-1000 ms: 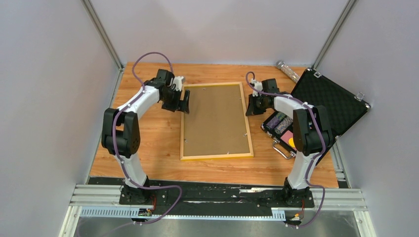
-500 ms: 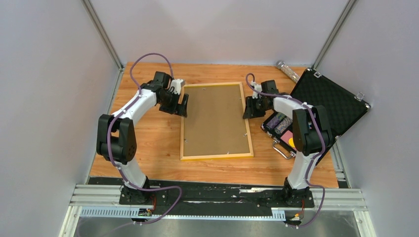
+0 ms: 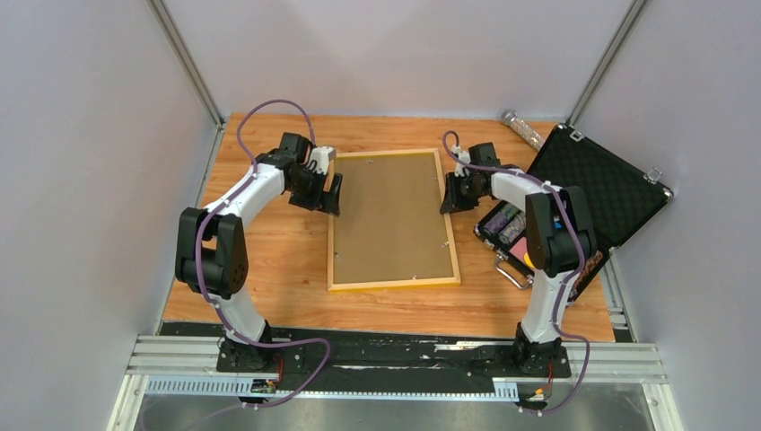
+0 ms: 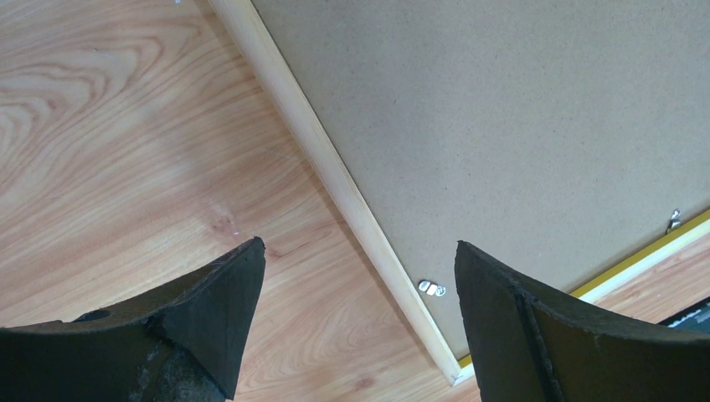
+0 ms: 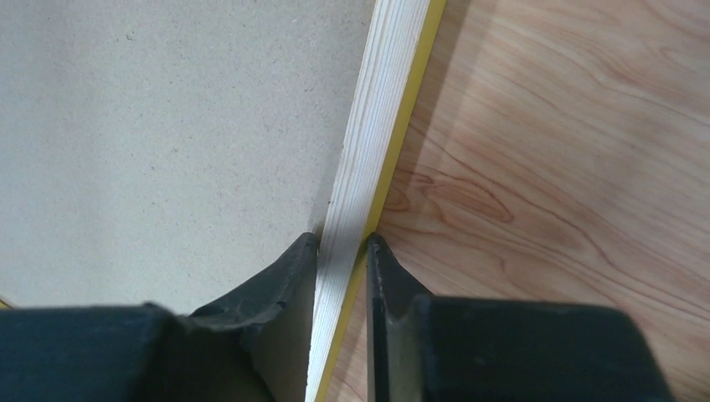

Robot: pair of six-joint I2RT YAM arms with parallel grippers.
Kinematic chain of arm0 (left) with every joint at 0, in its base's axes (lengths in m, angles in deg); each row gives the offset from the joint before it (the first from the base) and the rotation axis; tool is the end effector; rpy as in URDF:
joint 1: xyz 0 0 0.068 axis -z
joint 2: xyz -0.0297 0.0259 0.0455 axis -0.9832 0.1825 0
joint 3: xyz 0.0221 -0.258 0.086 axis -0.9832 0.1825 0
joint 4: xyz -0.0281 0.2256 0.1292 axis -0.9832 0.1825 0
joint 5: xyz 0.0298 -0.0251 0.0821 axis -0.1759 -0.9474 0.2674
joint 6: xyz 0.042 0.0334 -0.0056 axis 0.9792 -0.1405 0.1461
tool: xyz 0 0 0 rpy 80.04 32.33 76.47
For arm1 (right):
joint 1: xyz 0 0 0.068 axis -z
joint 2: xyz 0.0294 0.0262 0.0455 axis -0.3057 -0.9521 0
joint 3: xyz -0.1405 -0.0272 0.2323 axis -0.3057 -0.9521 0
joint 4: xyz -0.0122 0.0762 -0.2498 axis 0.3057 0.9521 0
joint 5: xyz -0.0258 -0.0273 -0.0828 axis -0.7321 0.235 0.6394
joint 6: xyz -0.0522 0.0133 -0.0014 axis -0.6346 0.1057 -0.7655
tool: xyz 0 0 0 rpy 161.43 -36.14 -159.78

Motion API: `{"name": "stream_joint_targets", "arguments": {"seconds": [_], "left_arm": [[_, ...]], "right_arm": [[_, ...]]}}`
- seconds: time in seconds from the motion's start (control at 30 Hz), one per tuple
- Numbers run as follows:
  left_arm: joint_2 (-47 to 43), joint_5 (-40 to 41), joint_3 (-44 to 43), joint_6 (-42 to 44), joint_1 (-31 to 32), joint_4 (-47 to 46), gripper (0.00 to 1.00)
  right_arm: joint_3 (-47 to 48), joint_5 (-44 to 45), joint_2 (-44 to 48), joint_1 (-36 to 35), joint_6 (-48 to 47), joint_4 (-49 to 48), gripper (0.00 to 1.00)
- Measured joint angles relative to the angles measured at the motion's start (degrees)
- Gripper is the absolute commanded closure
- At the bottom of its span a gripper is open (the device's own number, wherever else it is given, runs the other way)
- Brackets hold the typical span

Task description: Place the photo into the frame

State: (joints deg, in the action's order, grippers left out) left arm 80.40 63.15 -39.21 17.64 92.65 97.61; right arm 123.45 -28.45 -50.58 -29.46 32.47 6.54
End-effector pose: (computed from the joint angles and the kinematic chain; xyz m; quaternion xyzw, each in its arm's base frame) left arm 0.3461 -0.0923 0.2313 0.1501 0.9517 -0.1767 0.2014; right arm 0.3850 0.0938 0.1555 -0.1220 0.9468 0.2210 0.1995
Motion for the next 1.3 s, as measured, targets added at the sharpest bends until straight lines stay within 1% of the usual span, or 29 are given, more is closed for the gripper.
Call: {"name": "stream_joint_targets", "arguments": {"seconds": [0.13, 0.33, 0.6, 0.8, 1.03, 1.3], "left_arm": [[0.0, 0.0, 1.0, 0.2, 0.0, -0.2, 0.09], [-0.7, 0.0, 2.8, 1.2, 0.0, -0.5, 0.09], [-4.1, 0.0, 6.6, 3.3, 0.0, -1.2, 0.09], [-6.2, -1.1, 7.0, 4.9, 0.0, -1.7, 0.09], [-6.2, -2.7, 7.0, 5.5, 0.5, -2.5, 0.08], [-5.1, -3.6, 7.0, 6.5, 3.7, -3.2, 0.08]], "right_arm": [[0.7, 1.6, -0.2, -0.4, 0.7, 0.0, 0.91], [1.8, 2.3, -1.0, -0.4, 1.8, 0.2, 1.0], [5.5, 1.6, -3.8, 0.8, 4.3, 0.3, 1.0], [7.7, 0.4, -5.8, 2.0, 6.2, -0.1, 1.0], [7.7, -0.9, -6.0, 3.3, 7.9, -0.9, 1.0], [6.1, -2.7, -5.7, 4.2, 8.9, -3.3, 1.0]]}}
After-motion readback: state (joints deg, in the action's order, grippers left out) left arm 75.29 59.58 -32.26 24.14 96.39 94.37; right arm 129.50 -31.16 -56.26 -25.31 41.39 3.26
